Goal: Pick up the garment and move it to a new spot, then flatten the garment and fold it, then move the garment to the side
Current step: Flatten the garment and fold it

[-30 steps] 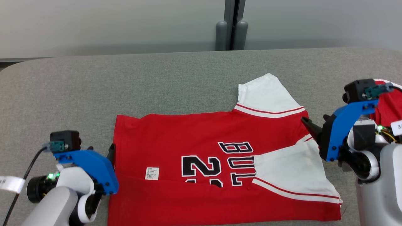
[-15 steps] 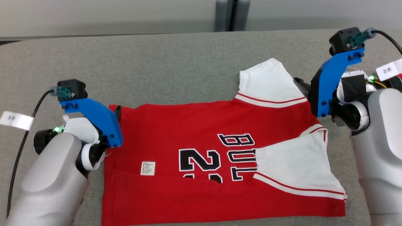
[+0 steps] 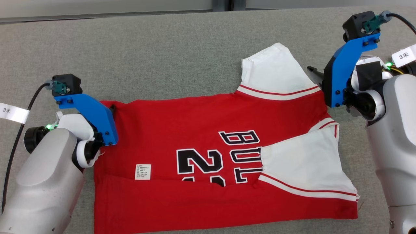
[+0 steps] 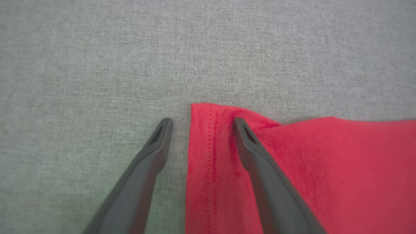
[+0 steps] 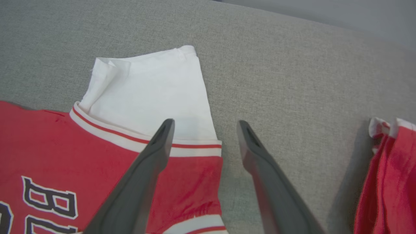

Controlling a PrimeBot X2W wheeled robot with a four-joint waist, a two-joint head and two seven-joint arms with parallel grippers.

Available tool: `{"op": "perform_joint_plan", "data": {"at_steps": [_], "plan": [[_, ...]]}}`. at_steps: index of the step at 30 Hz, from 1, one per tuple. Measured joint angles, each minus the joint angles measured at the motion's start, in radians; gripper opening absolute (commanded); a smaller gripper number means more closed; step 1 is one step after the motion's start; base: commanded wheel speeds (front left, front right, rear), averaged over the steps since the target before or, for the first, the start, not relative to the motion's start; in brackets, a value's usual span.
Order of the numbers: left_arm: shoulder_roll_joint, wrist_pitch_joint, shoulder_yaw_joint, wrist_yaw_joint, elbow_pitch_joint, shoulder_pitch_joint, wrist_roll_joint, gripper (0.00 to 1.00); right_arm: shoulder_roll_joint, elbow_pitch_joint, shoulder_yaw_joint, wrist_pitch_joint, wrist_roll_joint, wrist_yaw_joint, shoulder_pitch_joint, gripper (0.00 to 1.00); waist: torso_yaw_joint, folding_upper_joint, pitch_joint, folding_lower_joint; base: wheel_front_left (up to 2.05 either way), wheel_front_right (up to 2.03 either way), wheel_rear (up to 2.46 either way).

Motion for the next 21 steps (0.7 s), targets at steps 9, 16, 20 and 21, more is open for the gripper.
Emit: {"op": "perform_joint_plan", "data": {"at_steps": [9,16,20,21], "plan": [[-0.037,-0.067,0.001,-0.021,0.033,-0.023,-0.003,0.00,-0.014,0.064,-0.006,-0.021,-0.025,0.000,-0.059,1.00,0.037,0.0000,0.033,0.0000,0.00,0.00,0.00],[-0.088,-0.147,-0.024,-0.053,-0.007,-0.023,0.012,0.00,-0.042,0.152,-0.071,-0.050,-0.108,0.000,-0.116,1.00,0.110,0.0000,0.058,0.0001,0.00,0.00,0.00],[-0.122,-0.193,-0.037,-0.067,-0.051,-0.020,0.016,0.00,-0.056,0.186,-0.136,-0.119,-0.142,0.000,-0.153,1.00,0.163,0.0000,0.078,0.0000,0.00,0.00,0.00],[-0.132,-0.202,-0.042,-0.073,-0.064,-0.019,0.017,0.00,-0.058,0.195,-0.148,-0.133,-0.151,0.000,-0.159,1.00,0.177,0.0001,0.085,0.0001,0.00,0.00,0.00]]}}
